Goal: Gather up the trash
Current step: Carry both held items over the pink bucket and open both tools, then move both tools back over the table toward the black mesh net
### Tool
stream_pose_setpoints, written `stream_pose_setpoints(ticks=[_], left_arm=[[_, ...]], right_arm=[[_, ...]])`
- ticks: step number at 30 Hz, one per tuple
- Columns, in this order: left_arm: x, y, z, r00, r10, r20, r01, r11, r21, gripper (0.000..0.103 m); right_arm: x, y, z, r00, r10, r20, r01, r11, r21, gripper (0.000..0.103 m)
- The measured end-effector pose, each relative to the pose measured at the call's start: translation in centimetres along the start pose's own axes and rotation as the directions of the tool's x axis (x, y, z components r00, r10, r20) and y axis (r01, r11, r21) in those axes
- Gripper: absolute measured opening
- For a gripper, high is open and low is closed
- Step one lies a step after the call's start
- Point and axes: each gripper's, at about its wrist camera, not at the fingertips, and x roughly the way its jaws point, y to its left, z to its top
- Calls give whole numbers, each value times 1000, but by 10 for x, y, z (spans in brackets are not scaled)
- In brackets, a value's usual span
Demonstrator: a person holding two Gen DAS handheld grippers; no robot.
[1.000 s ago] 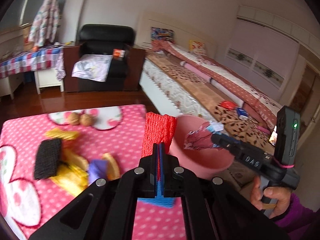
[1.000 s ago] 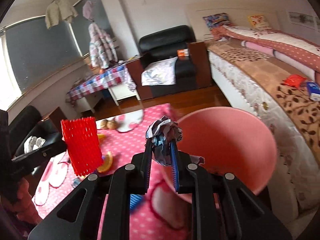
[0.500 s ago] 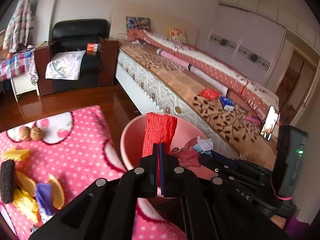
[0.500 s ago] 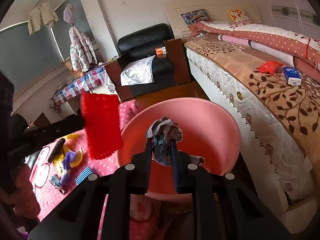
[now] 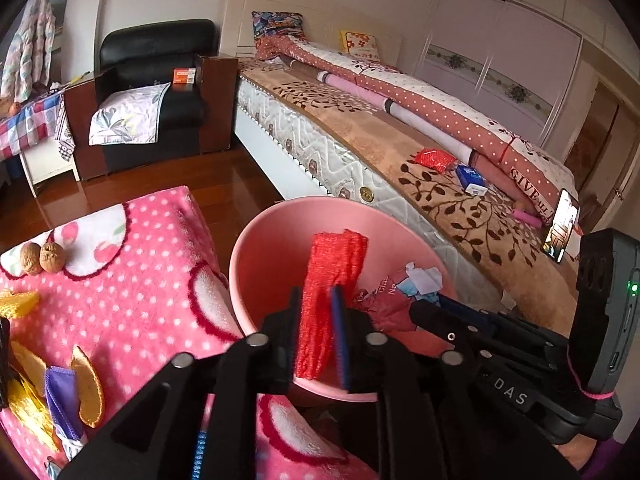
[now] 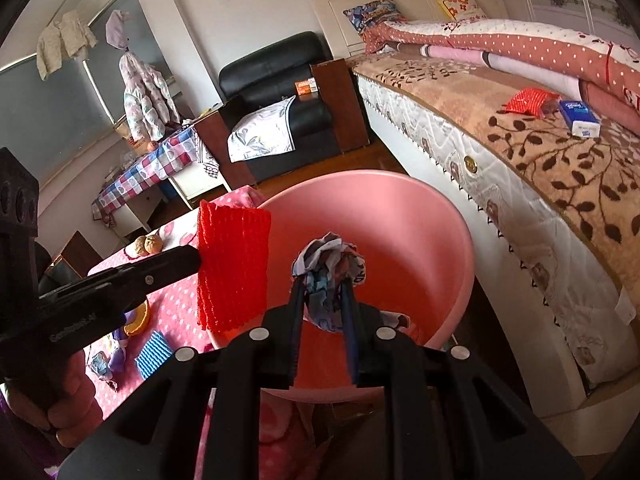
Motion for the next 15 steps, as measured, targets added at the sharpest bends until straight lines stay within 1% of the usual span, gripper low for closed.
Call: stream_pose_setpoints(ticks=[1,2,4,6,8,11,15], left_arm=[[0,2,0,1000,-2,1,2,1000,-5,26],[-1,2,0,1000,-1,2,1,1000,-6,28],[-3,4,0,1000,0,7,0,1000,-11,29],[-6,6,-1,1000,-4,10,4,1000,-20,29],[-9,8,-1,1000,-5,15,6,1000,-29,31],[-16,10,-3,1000,1,27,0,999,-35,35],[-29,13,-9,998,33,50,-31,999,-36,38]], right_arm=[[1,0,0,1000,-1,-3,1,1000,2,23],[1,1,-1,1000,0,-4,0,1000,4,27],[2,1,-1,1000,5,-5,-5,1000,11,34],[2,2,-1,1000,3,-7,-3,1000,12,37],[2,3,-1,1000,3,-8,-3,1000,12,37],[0,12,-1,1000,-6,0,6,1000,-19,37],[-6,28,-4,1000,7,13,-6,999,-53,37]])
